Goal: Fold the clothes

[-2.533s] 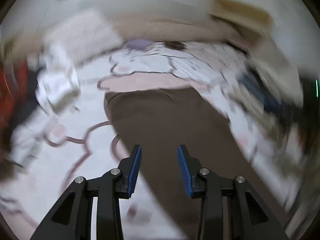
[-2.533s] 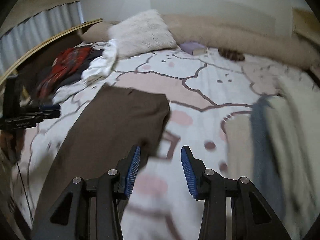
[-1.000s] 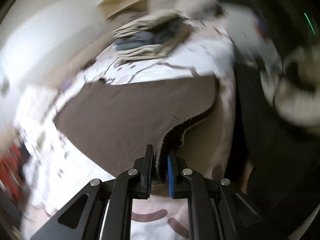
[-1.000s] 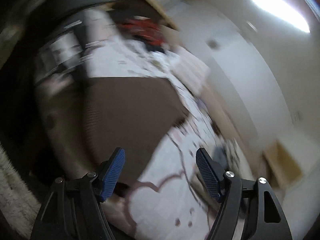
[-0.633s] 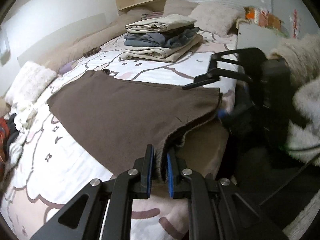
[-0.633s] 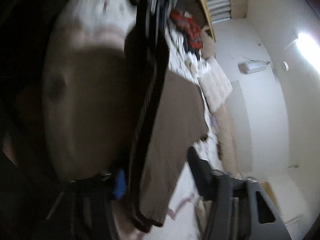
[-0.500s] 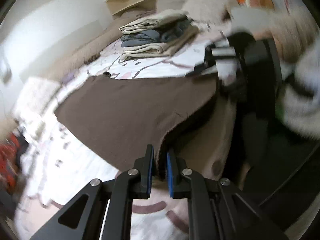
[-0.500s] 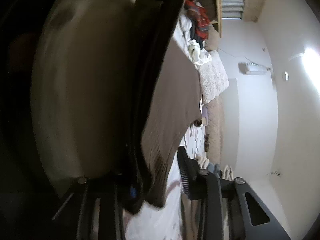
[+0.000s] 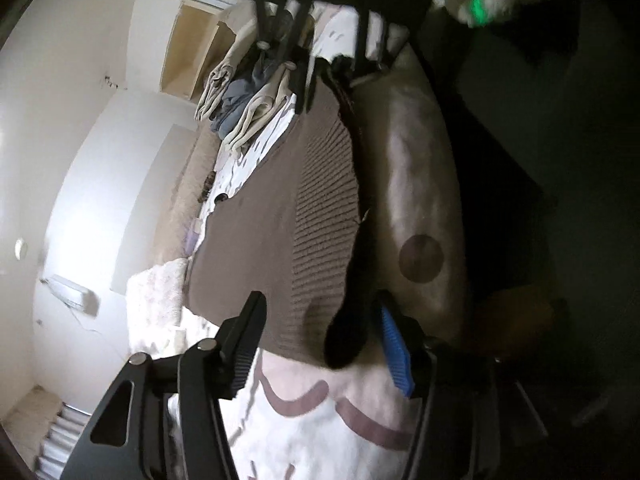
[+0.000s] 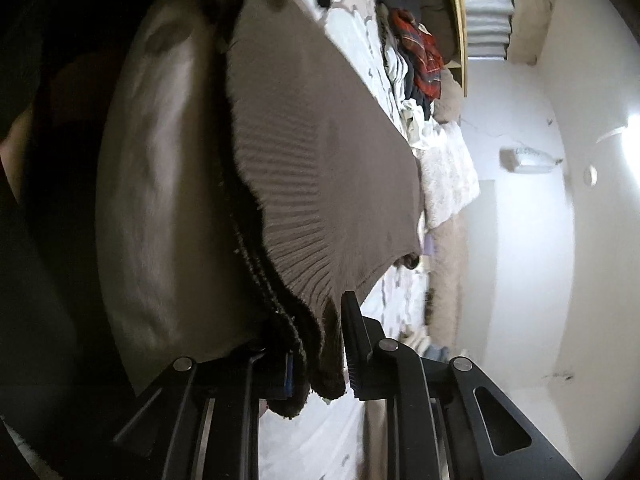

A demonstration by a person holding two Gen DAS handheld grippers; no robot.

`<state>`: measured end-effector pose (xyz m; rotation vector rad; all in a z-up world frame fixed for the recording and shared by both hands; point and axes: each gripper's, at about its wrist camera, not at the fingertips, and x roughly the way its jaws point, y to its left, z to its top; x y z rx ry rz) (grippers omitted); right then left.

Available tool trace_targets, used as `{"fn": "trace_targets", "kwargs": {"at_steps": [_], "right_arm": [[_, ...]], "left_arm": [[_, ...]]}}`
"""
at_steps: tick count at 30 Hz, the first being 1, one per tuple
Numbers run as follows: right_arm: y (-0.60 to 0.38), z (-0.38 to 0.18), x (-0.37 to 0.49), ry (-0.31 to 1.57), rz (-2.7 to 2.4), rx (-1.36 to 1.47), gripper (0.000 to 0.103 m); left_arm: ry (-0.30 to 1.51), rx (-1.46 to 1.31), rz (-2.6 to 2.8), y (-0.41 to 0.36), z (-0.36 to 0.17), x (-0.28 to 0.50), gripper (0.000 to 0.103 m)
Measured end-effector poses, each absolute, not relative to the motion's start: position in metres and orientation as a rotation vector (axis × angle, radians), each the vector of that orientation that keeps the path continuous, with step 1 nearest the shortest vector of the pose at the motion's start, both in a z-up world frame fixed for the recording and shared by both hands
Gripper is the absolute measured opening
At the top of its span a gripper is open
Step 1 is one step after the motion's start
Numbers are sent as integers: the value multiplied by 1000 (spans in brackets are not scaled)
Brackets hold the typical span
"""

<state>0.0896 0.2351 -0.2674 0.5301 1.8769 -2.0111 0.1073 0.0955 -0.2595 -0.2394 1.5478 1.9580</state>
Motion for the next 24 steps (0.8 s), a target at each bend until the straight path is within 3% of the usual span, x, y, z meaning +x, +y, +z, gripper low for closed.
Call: {"fn": "trace_targets", "kwargs": {"at_steps": [2, 3, 4, 6, 7, 15, 24], "right_arm": [[236, -259, 88, 1865, -2038, 500, 17], [235, -257, 88, 1869, -2045, 496, 10], [235, -255, 85, 1868, -2048, 496, 10], [236, -251, 81, 1857, -2048, 506, 9], [236, -250, 80, 1848, -2046, 516, 9], [227, -189, 79, 1756, -2137, 526, 8], [230, -103, 139, 1652, -2178, 598, 7]], "left_arm": [[1579, -200, 1955, 101, -262, 104, 64], [1582, -205, 1954, 103, -261, 100, 64], [1554, -260, 1970, 104, -257, 94, 62], [1495, -369, 1999, 105, -247, 81, 36], [1464, -423, 2012, 105, -243, 74, 7], [1017, -714, 2170, 85, -164, 29, 7], [883, -613, 2197, 61, -85, 101, 7]]}}
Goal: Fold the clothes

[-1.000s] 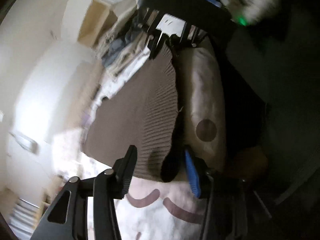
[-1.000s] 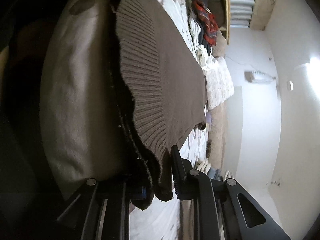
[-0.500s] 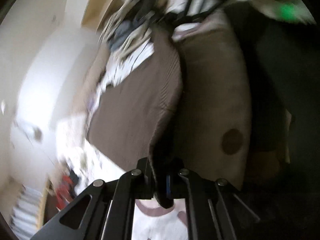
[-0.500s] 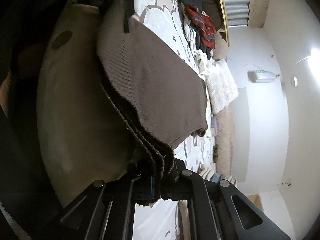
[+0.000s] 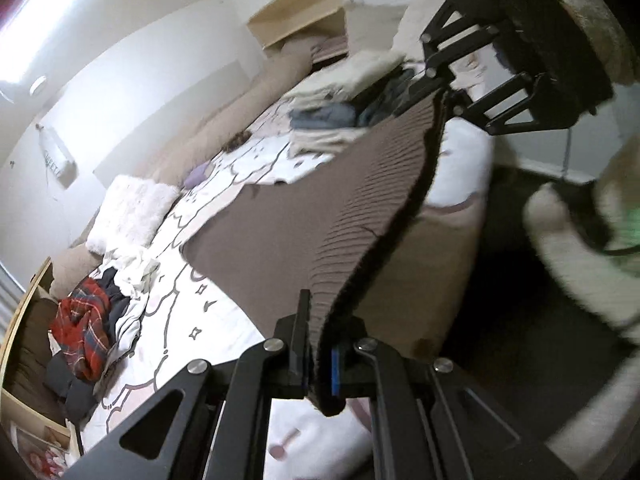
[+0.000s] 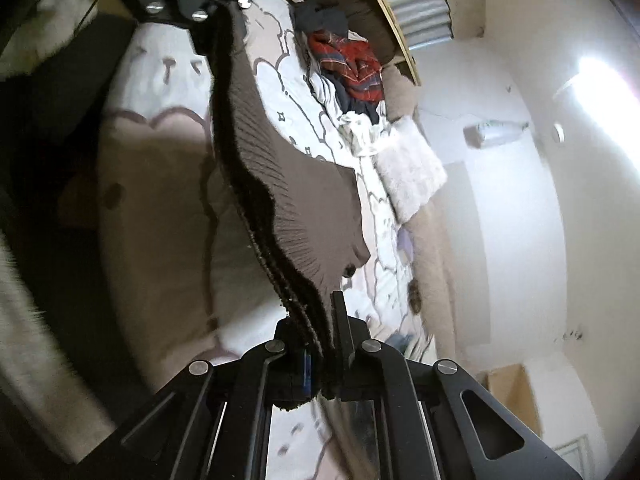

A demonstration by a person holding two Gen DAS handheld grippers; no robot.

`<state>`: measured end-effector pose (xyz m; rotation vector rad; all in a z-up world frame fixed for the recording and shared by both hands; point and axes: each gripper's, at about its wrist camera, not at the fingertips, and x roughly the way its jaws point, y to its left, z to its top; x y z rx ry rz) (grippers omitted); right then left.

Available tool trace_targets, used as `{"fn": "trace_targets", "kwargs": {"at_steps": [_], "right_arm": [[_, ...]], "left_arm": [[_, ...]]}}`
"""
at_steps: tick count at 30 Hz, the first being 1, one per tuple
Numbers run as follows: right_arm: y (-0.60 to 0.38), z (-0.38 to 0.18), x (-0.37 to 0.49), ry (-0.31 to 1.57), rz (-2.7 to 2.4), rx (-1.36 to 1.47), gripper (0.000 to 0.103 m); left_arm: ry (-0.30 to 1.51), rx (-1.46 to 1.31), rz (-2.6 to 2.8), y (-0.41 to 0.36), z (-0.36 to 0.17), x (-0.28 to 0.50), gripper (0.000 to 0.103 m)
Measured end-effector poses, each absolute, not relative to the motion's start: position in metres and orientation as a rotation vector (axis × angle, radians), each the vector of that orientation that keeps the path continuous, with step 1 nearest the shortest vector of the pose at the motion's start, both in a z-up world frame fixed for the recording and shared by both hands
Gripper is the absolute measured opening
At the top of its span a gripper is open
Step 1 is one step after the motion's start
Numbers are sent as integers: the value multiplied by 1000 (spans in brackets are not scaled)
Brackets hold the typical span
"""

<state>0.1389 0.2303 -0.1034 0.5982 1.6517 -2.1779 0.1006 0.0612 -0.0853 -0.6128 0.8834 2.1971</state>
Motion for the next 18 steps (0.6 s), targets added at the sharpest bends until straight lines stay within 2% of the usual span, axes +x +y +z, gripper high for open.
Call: {"fn": "trace_targets", "kwargs": {"at_steps": [7, 11, 12, 14, 18], "right_arm": [[218, -28, 206, 1506, -2164, 760, 7], [215, -58, 183, 1301, -2146, 942, 7], [214, -72, 175, 1283, -2124, 990, 7], [213, -90, 167, 1362, -2064, 1045, 7], [216, -69, 129, 1311, -2042, 1078, 7]], "left_arm": [[789, -733, 2093, 58, -27, 155, 7], [689, -919, 1981, 64, -65, 129, 7], [678, -975, 1951, 67, -79, 119, 7], [644, -1051, 1901, 72, -93, 102, 7], [625, -1081, 1890, 82, -70, 47, 7]]}}
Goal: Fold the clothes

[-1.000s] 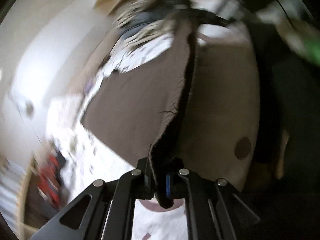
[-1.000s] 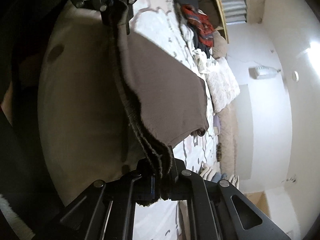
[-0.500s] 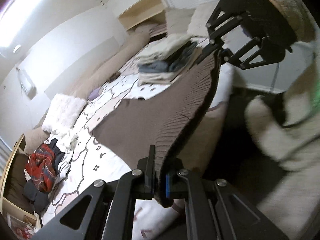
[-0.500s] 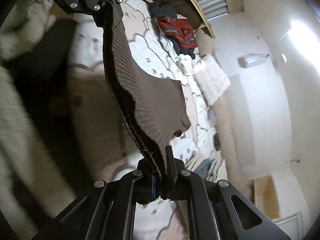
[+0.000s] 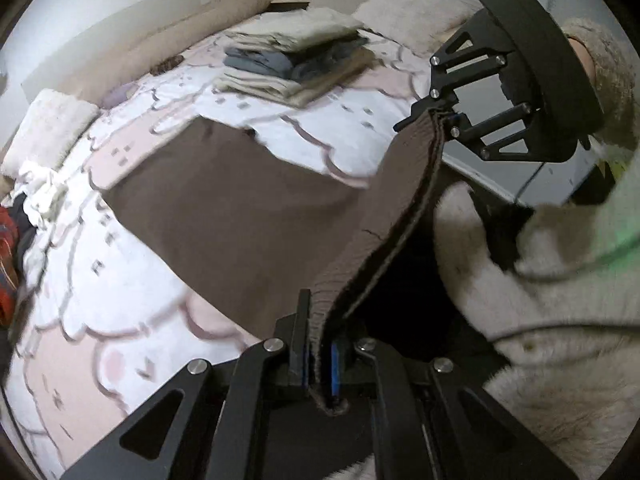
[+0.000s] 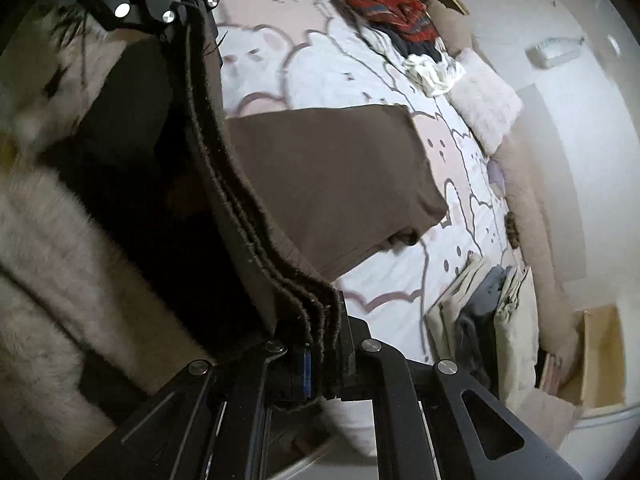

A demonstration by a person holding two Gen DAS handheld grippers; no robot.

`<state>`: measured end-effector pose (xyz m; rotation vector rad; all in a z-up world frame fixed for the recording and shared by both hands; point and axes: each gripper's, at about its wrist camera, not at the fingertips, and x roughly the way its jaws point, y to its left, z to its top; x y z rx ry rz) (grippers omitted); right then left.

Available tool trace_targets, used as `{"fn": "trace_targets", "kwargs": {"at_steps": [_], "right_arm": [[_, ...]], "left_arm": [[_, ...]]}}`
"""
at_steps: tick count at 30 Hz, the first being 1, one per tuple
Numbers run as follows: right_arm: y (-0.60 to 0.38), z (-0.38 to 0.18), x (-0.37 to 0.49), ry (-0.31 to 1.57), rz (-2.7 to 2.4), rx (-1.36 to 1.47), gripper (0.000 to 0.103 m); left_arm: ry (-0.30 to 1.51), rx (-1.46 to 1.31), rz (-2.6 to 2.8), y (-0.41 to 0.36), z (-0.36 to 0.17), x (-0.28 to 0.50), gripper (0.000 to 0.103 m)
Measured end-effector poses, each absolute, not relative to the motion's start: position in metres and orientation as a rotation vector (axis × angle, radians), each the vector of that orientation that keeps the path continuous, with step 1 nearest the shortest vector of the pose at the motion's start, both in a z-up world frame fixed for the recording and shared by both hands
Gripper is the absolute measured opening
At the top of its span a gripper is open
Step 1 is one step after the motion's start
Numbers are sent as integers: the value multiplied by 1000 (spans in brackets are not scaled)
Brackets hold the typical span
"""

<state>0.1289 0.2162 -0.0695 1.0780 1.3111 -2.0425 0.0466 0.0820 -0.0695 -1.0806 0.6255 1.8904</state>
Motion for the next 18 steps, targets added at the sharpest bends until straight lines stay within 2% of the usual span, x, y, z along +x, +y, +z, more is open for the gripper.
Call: {"fn": "trace_targets", "kwargs": {"at_steps": [4, 7, 13, 18], "right_arm": [[219, -34, 58, 1221, -2073, 1076, 7], [214, -28, -8, 1193, -2058, 1127, 7], [206, -61, -129, 1148, -1998, 1246, 7], [200, -109, -208, 1099, -1908, 1362, 7]], "left_arm": [[629, -1148, 1908, 88, -46, -23, 8], [671, -1197, 1929, 93, -43, -87, 8], [689, -1360, 1881, 104, -86, -191, 9], [646, -1487, 1828, 106, -133, -268, 9]]}}
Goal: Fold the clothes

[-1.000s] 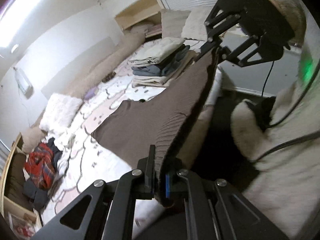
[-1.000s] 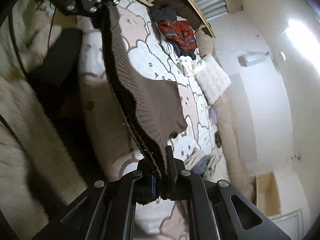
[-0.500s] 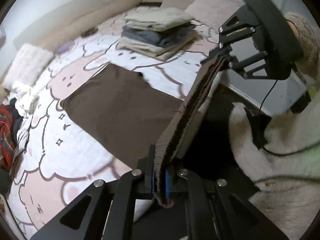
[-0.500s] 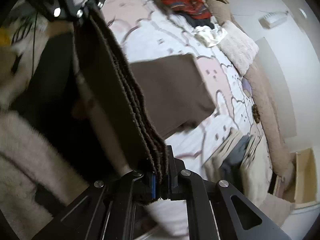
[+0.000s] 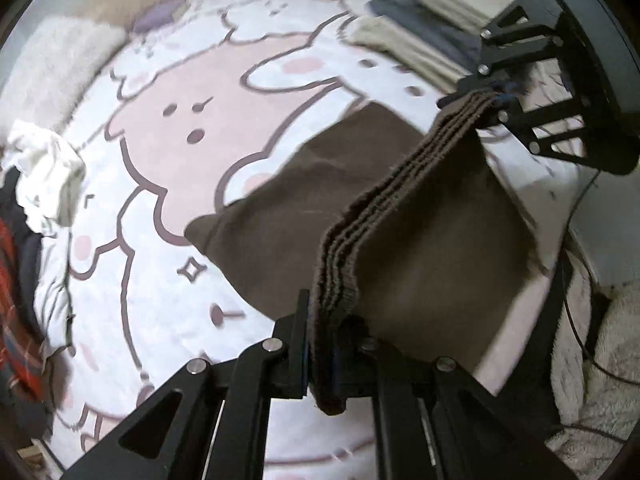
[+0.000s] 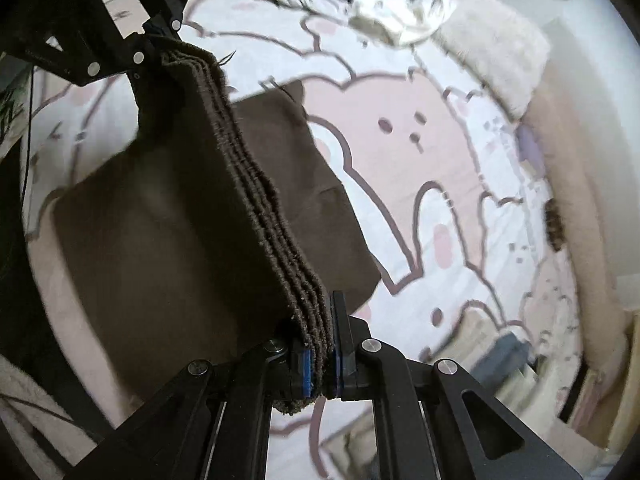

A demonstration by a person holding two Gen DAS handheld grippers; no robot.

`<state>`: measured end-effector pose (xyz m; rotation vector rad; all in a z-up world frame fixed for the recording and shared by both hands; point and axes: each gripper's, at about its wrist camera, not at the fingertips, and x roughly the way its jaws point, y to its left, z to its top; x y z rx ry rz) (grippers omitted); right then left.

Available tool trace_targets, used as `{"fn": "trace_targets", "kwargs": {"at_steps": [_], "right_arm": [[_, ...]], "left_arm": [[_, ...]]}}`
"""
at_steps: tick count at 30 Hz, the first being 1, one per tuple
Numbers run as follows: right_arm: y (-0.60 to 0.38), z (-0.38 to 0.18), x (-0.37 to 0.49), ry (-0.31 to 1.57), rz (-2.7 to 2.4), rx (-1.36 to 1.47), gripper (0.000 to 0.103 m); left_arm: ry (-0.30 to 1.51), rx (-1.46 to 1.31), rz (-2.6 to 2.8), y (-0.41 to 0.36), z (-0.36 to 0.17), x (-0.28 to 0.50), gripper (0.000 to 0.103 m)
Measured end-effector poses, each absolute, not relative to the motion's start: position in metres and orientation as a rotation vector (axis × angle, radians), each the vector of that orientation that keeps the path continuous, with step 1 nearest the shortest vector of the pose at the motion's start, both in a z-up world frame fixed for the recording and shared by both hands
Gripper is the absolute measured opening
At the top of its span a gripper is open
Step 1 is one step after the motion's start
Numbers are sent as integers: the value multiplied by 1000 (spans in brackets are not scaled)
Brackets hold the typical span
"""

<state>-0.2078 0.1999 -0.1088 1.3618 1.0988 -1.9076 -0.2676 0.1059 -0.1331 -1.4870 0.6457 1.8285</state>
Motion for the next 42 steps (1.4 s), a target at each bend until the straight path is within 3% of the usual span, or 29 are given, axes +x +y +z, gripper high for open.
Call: {"fn": "trace_targets", "kwargs": {"at_steps": [6, 8, 9, 10, 12, 13, 14, 19, 24, 26, 32, 37, 42], "right_arm": [[203, -168, -270, 921, -1879, 1490, 7], [208, -177, -280, 843, -1877, 1516, 8], [211, -180, -283, 806, -1879, 1525, 12], [215, -181, -287, 771, -1884, 1534, 19], [226, -177, -295, 726, -1969, 1547, 63], [234, -174, -300, 706, -2036, 1548, 71], [245, -167, -308, 689, -2146, 1533, 74], [298, -130, -306, 390, -2439, 1500, 73], [305, -103, -204, 143, -2330, 1308, 73], [297, -110, -173, 104, -2250, 1254, 73], [284, -158, -95, -241, -2179, 1190, 73], [317, -206, -94, -565, -2198, 1267, 73], [357, -219, -85, -646, -2284, 1350, 72]], "left_arm": [[519, -1601, 1765, 93, -182, -323, 14], [473, -1622, 1746, 88, -193, -333, 36], [449, -1618, 1763, 83, -194, -338, 41], [424, -1613, 1780, 78, -195, -343, 47], [374, -1604, 1814, 69, -196, -352, 47], [351, -1599, 1832, 65, -197, -356, 47], [338, -1592, 1862, 62, -193, -359, 47], [143, -1484, 2049, 35, -163, -356, 47], [91, -1287, 2075, 41, -126, -272, 47], [64, -1253, 2055, 48, -128, -238, 49], [-72, -1184, 2179, 53, -163, -129, 51], [-326, -1253, 2187, 37, -207, -109, 54], [-398, -1288, 2214, 19, -220, -113, 54]]}}
